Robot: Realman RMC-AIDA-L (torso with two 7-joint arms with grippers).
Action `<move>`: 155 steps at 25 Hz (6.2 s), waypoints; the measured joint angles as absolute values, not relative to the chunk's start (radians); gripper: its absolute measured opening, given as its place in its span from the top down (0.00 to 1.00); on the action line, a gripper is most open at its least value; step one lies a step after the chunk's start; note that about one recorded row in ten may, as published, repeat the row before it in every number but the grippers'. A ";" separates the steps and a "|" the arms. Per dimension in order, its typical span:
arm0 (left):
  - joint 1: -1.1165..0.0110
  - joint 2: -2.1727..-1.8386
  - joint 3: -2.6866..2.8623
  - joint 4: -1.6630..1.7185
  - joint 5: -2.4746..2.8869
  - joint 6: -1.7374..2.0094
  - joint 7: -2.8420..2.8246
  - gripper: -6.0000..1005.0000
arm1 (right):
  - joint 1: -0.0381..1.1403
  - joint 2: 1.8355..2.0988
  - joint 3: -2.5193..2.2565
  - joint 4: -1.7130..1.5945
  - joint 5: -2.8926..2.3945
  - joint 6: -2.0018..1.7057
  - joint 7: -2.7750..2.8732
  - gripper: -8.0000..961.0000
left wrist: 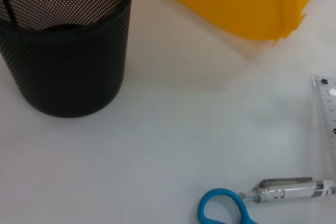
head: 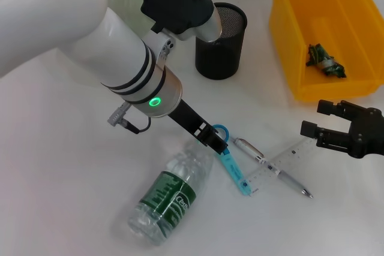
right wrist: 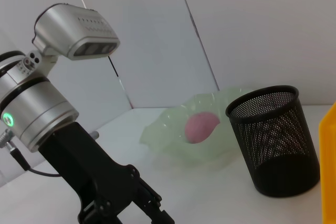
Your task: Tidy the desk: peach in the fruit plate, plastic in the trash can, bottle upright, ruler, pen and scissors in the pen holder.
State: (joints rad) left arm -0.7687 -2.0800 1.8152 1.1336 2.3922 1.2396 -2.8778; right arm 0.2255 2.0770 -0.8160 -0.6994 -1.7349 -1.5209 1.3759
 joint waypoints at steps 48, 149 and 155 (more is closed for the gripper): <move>-0.725 -2.076 1.838 1.236 2.407 1.267 -2.839 0.54 | 0.227 2.077 -0.818 -0.702 -1.735 -1.523 1.382 0.15; -0.015 -2.073 1.256 1.397 1.435 1.341 -1.510 0.22 | 0.264 2.077 -0.813 -1.080 -1.773 -1.626 1.767 0.15; -0.120 -2.070 1.265 0.874 1.333 1.417 -1.141 0.22 | 0.376 2.075 -0.822 -1.363 -2.039 -1.701 2.126 0.15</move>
State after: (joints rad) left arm -0.1204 -2.0705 1.2646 0.8738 1.3334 1.4170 -1.1407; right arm 0.3757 2.0751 -0.8218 -1.3630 -2.0391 -1.7010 2.1264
